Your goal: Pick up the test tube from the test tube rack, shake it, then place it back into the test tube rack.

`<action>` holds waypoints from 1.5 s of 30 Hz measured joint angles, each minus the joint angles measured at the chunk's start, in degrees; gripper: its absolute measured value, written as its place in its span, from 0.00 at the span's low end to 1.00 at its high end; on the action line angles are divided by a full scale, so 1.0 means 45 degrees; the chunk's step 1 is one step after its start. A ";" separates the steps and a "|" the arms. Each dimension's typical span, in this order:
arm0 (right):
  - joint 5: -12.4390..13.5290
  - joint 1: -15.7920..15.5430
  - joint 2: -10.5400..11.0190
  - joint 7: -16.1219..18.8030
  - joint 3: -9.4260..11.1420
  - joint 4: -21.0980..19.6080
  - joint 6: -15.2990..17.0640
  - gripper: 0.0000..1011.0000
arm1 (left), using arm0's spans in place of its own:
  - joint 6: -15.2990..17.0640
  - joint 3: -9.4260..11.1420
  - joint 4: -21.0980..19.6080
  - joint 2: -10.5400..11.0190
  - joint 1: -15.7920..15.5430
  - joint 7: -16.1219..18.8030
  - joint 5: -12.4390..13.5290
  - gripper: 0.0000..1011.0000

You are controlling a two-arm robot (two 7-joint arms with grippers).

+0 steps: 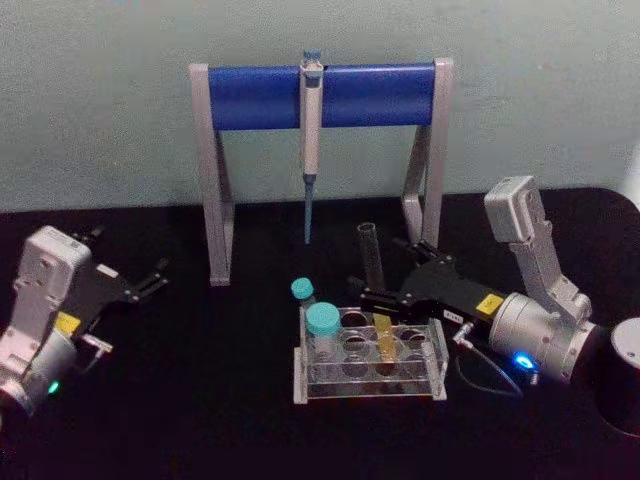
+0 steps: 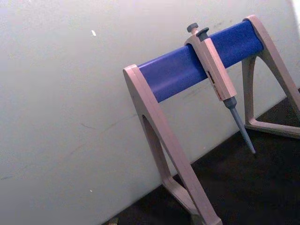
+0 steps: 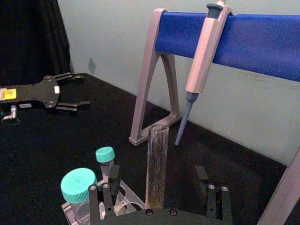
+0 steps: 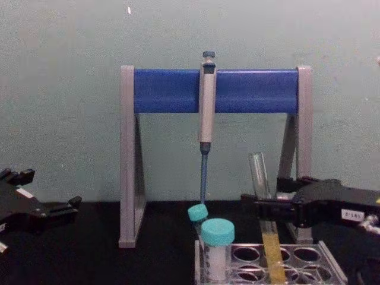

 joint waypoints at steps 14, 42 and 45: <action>-0.0064 -0.0004 0.0033 0.0013 -0.0007 -0.0020 -0.0042 0.99 | 0.0000 0.0000 0.0000 0.0000 -0.0001 -0.0001 0.0001 0.99; -0.0052 -0.0013 0.0032 -0.0009 -0.0005 -0.0029 -0.0059 0.87 | 0.0000 0.0000 0.0000 0.0000 0.0000 0.0000 0.0001 0.99; -0.0050 -0.0014 0.0033 -0.0009 -0.0004 -0.0029 -0.0059 0.78 | 0.0000 0.0000 0.0000 0.0000 -0.0001 -0.0001 0.0001 0.99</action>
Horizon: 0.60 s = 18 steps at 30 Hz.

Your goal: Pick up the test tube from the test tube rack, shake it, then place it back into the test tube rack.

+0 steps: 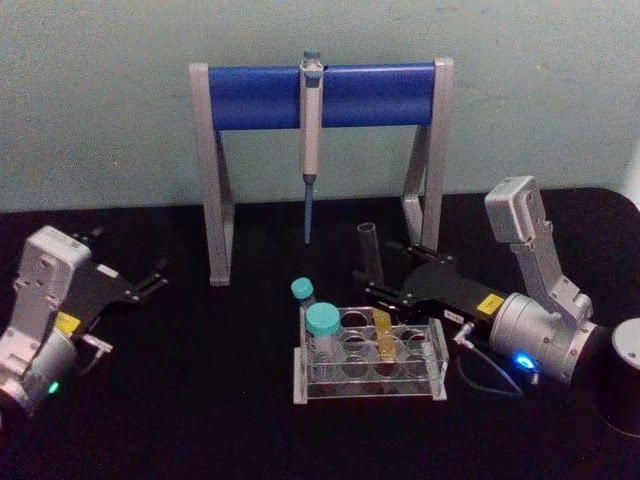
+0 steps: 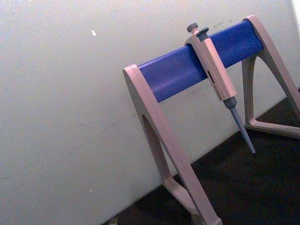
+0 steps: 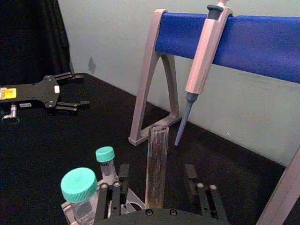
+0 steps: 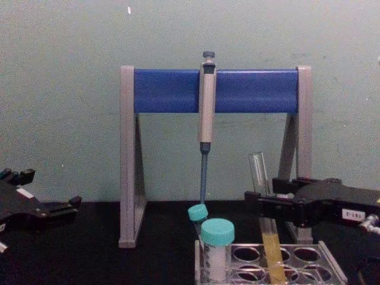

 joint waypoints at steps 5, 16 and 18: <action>0.0004 0.0000 0.0000 0.0000 0.0000 0.0000 0.0001 0.61 | 0.0000 0.0000 0.0001 0.0000 0.0000 0.0000 -0.0001 0.99; 0.0006 0.0000 0.0000 0.0001 0.0000 0.0000 0.0002 0.25 | 0.0000 0.0000 0.0000 0.0000 0.0000 0.0001 -0.0001 0.99; 0.0006 0.0000 0.0000 0.0002 -0.0001 0.0000 0.0001 0.22 | 0.0000 0.0000 0.0000 0.0000 0.0000 0.0000 -0.0001 0.99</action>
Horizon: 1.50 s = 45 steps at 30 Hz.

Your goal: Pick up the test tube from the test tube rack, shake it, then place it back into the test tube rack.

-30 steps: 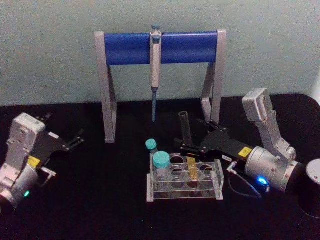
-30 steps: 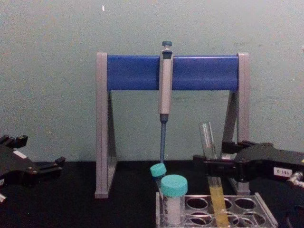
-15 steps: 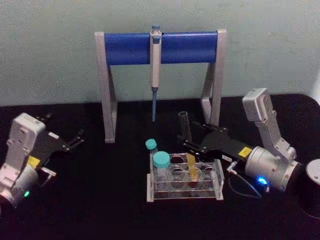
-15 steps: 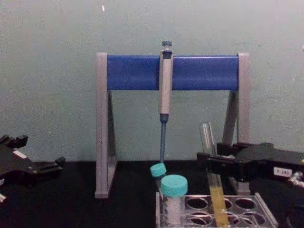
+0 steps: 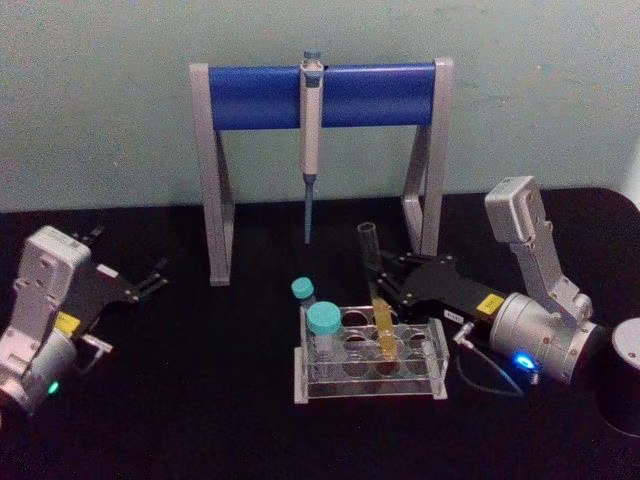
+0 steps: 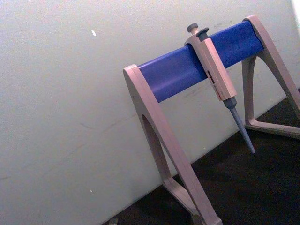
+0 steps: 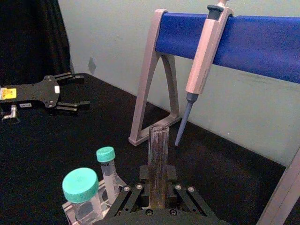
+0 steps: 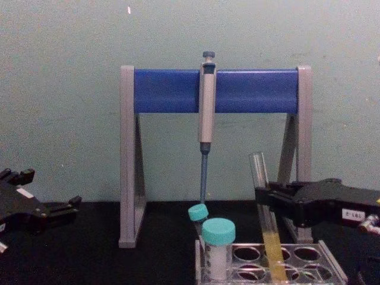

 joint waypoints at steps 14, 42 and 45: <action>-0.0002 0.0000 0.0000 0.0000 0.0000 0.0000 0.0001 0.21 | 0.0000 0.0000 0.0001 0.0000 0.0000 0.0000 0.0000 0.99; 0.0950 -0.0518 0.0292 0.0782 0.0610 -0.0646 -0.1561 0.21 | 0.0000 0.0000 0.0000 0.0000 0.0000 0.0000 0.0000 0.99; 0.1067 -0.0636 0.0344 0.0849 0.0734 -0.0813 -0.1901 0.21 | 0.0000 -0.0001 0.0000 -0.0001 0.0000 0.0000 0.0000 0.99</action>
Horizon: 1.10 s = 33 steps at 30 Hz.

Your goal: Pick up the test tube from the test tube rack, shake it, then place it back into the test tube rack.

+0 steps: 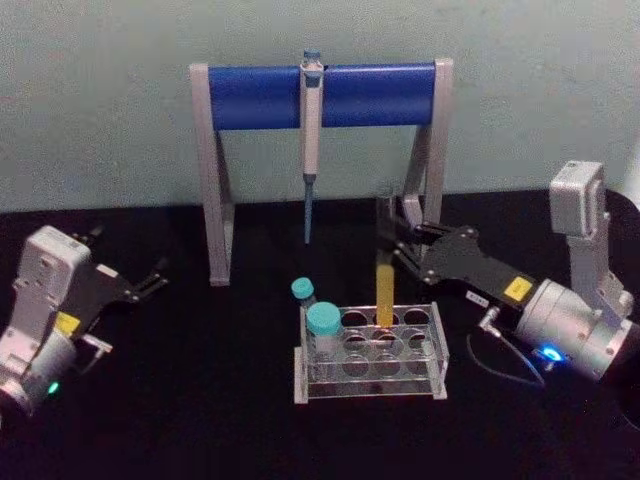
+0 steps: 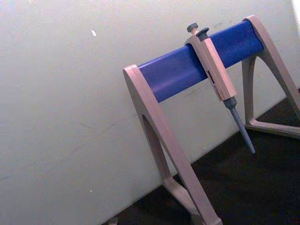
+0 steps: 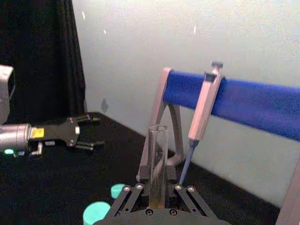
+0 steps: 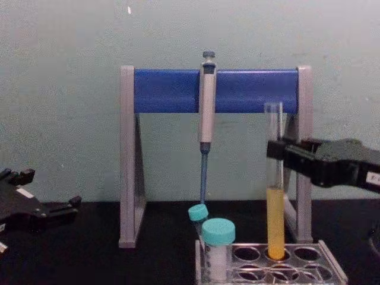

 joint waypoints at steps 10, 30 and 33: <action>0.0102 -0.0331 0.0054 0.0226 0.0312 -0.0149 -0.1282 0.21 | 0.0000 0.0000 0.0001 0.0000 0.0000 0.0000 0.0000 0.99; -0.0698 -0.0539 -0.0432 -0.0190 0.0879 0.0205 -0.2486 0.21 | 0.0000 0.0000 0.0001 0.0001 0.0000 0.0000 0.0000 0.99; -0.0696 -0.0378 -0.0556 0.0091 0.0791 0.0378 -0.2538 0.21 | 0.0000 0.0001 0.0001 0.0001 0.0000 0.0000 -0.0001 0.99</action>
